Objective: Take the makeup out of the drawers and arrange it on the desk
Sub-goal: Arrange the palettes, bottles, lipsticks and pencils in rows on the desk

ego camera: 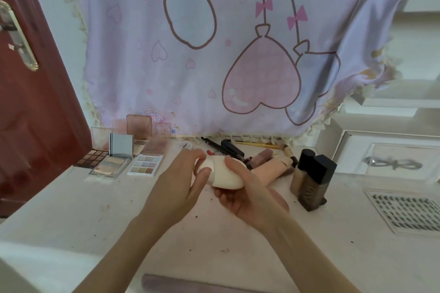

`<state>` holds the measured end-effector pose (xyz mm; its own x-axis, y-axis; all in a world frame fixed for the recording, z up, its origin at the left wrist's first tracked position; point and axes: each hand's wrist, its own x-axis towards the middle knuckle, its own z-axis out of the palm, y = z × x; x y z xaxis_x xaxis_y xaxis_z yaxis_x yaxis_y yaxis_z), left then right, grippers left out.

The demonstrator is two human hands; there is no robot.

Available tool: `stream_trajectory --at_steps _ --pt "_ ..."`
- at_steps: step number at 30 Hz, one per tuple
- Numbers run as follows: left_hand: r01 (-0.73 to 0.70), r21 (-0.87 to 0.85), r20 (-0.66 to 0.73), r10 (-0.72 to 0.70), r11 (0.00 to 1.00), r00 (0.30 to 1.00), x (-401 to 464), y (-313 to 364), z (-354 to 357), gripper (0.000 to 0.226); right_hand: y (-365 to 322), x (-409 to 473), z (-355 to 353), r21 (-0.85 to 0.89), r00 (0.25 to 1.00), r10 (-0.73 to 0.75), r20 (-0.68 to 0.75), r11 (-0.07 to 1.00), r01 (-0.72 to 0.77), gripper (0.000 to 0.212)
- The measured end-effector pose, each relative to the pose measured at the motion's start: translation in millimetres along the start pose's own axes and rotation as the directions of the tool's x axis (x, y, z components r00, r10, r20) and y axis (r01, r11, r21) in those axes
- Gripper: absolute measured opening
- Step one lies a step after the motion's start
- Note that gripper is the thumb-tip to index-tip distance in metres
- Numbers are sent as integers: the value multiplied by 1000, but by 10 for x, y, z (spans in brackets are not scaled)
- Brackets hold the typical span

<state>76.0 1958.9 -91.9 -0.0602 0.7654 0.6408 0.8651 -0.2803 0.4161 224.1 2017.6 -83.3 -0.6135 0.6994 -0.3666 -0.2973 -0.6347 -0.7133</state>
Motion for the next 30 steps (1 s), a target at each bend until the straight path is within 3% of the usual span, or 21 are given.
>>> stream_trajectory --at_steps 2,5,8,11,13,14,15,16,17,18,19,20,21,22,24,26,30 --pt "-110 15 16 110 994 994 32 87 -92 24 -35 -64 -47 -116 990 98 102 989 -86 43" --pt "-289 117 -47 296 950 954 111 283 -166 16 -79 -147 -147 -165 949 199 246 973 -161 40" --pt "-294 197 -164 327 935 931 194 431 -115 31 -84 -215 -228 -156 925 195 325 976 -150 45" --pt "-158 140 -166 181 977 970 236 503 18 33 -87 -279 -292 -136 961 56 271 990 -19 63" --pt "77 69 -88 -70 995 994 271 526 136 35 -95 -332 -329 -357 964 -162 210 905 229 56" --pt "262 23 26 -262 965 965 308 548 176 45 -94 -359 -345 -532 943 -287 169 779 332 49" --pt "435 11 188 -429 900 883 360 571 203 57 -97 -378 -378 -686 900 -412 140 615 388 44" --pt "545 12 335 -517 838 788 408 576 214 68 -99 -392 -418 -776 857 -498 135 484 404 41" --pt "588 21 417 -541 809 730 437 576 219 77 -93 -418 -458 -797 840 -523 142 443 411 38" --pt "571 18 426 -523 821 738 453 568 215 80 -89 -451 -487 -754 849 -508 144 499 427 35" --pt "483 -43 379 -433 874 818 451 562 203 73 -90 -488 -512 -662 872 -469 139 611 434 33" --pt "329 -168 310 -267 929 913 430 592 176 58 -104 -523 -542 -536 899 -420 123 735 416 35" --pt "173 -320 288 -79 931 954 411 653 129 37 -134 -553 -581 -394 923 -369 108 837 380 38" --pt "50 -444 313 103 895 944 396 705 91 21 -171 -588 -622 -251 940 -321 112 907 339 39" --pt "-63 -559 365 314 827 876 374 751 64 29 -236 -663 -689 -24 954 -251 163 966 258 42" --pt "-99 -527 422 361 844 832 389 805 54 33 -278 -730 -743 53 958 -212 192 977 205 43" --pt "-52 -429 320 206 902 925 421 960 127 29 -272 -838 -871 -89 953 -218 211 967 241 43"
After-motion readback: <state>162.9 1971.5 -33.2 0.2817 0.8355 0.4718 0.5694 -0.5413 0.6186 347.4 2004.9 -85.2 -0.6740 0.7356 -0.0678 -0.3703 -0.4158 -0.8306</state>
